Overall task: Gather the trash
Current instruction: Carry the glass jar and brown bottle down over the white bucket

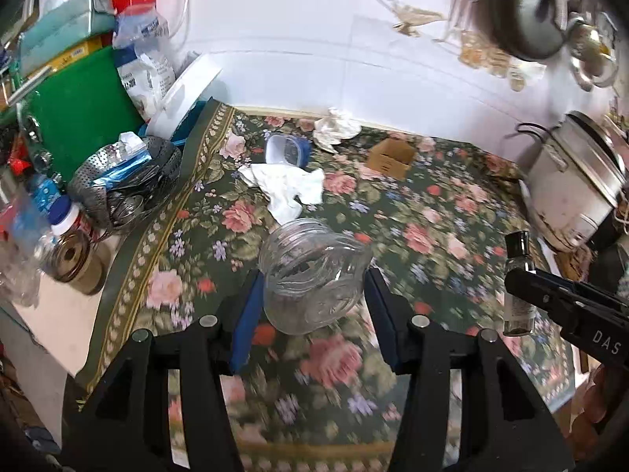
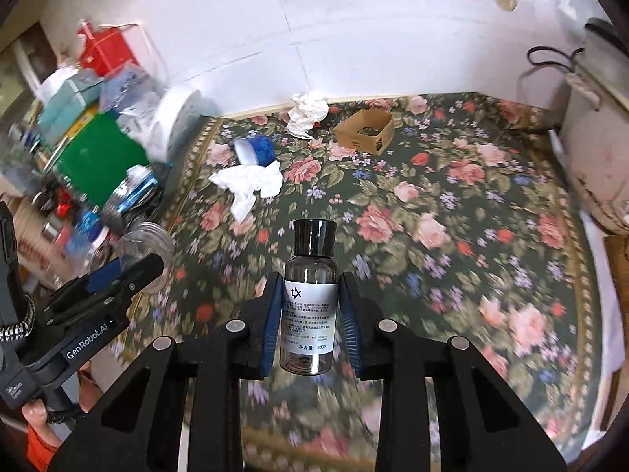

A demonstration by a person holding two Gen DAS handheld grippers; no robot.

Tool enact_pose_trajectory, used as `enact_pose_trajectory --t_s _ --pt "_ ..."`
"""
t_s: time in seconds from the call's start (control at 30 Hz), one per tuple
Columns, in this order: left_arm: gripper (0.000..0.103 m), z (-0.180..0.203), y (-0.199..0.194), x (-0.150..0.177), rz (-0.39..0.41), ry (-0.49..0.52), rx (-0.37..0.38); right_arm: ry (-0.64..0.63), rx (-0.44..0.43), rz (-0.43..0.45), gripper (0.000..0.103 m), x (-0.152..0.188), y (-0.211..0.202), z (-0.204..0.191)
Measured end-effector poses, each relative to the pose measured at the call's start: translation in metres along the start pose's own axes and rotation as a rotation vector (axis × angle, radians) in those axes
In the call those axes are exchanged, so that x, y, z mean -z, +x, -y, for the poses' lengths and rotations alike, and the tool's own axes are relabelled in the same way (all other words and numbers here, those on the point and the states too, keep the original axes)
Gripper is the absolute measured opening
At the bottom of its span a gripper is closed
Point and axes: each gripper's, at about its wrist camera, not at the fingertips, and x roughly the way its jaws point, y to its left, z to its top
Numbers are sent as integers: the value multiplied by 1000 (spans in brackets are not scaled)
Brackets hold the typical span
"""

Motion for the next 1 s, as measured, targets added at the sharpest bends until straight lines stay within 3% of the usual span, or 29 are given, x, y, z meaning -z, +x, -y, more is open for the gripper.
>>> enact_pose_trajectory --t_s 0.23,0.4,0.7,1.0 --pt "51 19 -58 27 55 74 47 7 -10 51 26 37 -49 -11" --pt "51 14 -77 58 37 111 129 39 24 78 26 72 -68 -27" --pt "51 -15 -102 163 -105 215 175 159 64 13 26 171 -72 -58" --pt "51 -11 -64 254 -302 249 212 272 100 -100 26 257 -55 -53"
